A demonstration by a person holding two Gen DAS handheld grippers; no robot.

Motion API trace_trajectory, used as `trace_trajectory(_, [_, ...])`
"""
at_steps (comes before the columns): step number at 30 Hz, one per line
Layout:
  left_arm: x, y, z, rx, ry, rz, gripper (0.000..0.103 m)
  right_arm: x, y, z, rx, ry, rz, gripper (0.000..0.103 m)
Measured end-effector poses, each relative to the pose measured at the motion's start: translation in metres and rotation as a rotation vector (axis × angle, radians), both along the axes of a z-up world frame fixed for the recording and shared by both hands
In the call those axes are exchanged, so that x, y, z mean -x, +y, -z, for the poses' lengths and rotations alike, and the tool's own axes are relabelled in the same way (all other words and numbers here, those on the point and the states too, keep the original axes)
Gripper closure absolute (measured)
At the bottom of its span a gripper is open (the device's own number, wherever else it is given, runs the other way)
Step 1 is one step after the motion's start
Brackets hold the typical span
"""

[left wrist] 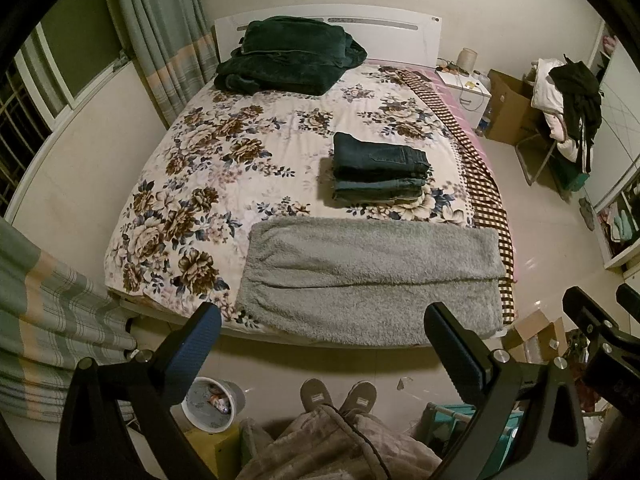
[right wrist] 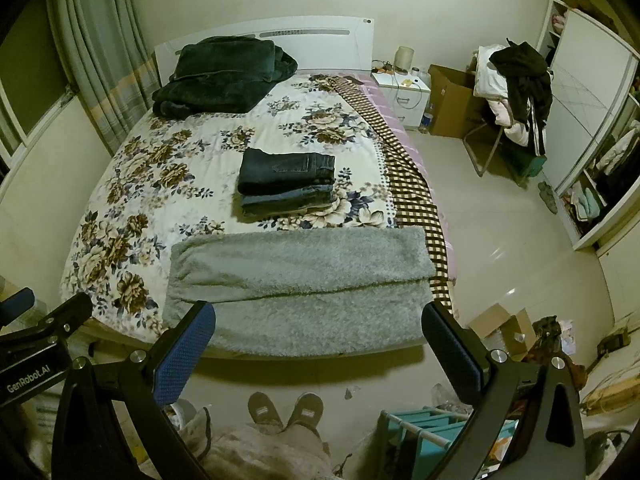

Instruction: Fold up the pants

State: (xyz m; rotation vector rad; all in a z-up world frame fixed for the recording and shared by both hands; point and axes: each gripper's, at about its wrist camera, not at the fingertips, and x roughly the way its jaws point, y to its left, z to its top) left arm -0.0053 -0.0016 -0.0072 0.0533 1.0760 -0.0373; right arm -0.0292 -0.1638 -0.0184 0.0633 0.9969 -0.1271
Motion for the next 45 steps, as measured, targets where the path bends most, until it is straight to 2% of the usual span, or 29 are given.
trace_trajectory(45, [-0.0007,-0.0003,-0.0008,0.01,0.002,-0.002,0.0,-0.0068,-0.0006,-0.0029,-0.009,0.008,-0.002,0.0])
